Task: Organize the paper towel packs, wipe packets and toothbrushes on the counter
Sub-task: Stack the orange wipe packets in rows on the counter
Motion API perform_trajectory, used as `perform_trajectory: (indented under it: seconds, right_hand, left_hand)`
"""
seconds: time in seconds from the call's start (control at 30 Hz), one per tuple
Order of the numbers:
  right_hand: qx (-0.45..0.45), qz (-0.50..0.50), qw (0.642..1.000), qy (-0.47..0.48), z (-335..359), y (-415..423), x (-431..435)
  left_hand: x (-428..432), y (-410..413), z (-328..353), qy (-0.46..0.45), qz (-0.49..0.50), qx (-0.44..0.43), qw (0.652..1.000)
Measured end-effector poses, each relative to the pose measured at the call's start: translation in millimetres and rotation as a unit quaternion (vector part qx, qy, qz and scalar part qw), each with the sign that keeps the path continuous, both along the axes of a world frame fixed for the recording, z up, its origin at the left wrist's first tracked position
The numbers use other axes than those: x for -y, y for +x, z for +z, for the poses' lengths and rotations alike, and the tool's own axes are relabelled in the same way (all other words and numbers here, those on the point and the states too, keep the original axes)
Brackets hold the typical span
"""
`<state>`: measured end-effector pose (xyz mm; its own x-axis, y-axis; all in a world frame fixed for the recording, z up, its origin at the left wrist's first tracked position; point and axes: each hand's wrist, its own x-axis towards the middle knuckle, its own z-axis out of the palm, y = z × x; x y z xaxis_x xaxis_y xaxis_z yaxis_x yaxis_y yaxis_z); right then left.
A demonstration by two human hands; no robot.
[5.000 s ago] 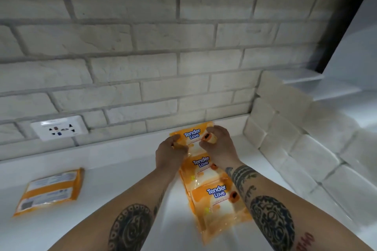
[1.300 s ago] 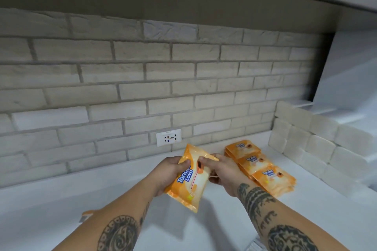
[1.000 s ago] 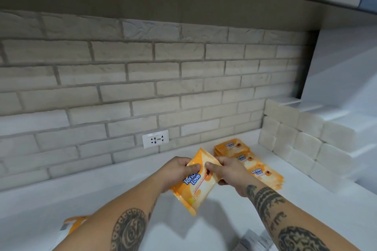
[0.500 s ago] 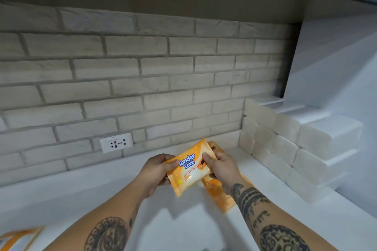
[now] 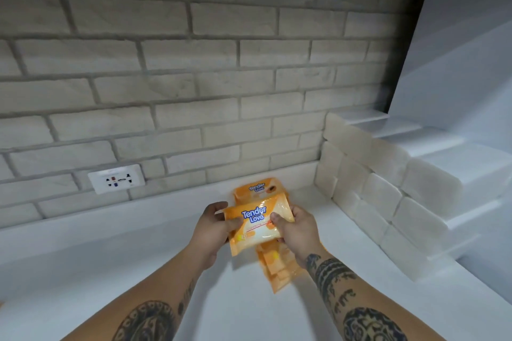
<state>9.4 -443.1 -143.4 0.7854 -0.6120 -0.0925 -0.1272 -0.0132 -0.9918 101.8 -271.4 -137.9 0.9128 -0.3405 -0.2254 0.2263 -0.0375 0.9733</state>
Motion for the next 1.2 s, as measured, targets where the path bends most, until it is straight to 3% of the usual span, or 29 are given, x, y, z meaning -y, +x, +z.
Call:
perform_trajectory:
  seconds: [0.2, 0.33, 0.53, 0.7, 0.87, 1.1, 1.2]
  right_hand:
    - [0.013, -0.023, 1.000, -0.017, -11.2, 21.2, 34.1]
    - [0.018, -0.008, 0.992, -0.121, -12.8, 32.8, 51.6]
    - [-0.083, 0.031, 0.958, -0.272, -47.0, 51.3, 72.1]
    - [-0.179, -0.023, 0.888, -0.423, -62.3, 57.5, 65.1]
    - [-0.147, -0.007, 0.837, -0.527, -68.6, 59.3, 57.4]
    - [-0.221, 0.056, 0.817, -0.530, -58.7, 61.1, 59.6]
    - [-0.234, 0.079, 0.820, -0.517, -52.8, 59.0, 60.3]
  left_hand:
    - [39.6, 8.1, -8.4, 0.075, 0.056, 0.100, 0.991]
    - [66.0, 20.7, -17.4, 0.178, 0.066, 0.149, 0.971]
    - [88.0, 32.6, -43.5, 0.302, 0.009, 0.181, 0.936]
    - [91.8, 37.3, -61.2, 0.358, -0.012, 0.226, 0.906]
    - [89.6, 38.7, -71.7, 0.421, -0.028, 0.270, 0.866]
    - [87.1, 37.8, -67.9, 0.446, -0.058, 0.264, 0.853]
    - [80.2, 38.6, -64.2, 0.421, -0.074, 0.240, 0.872]
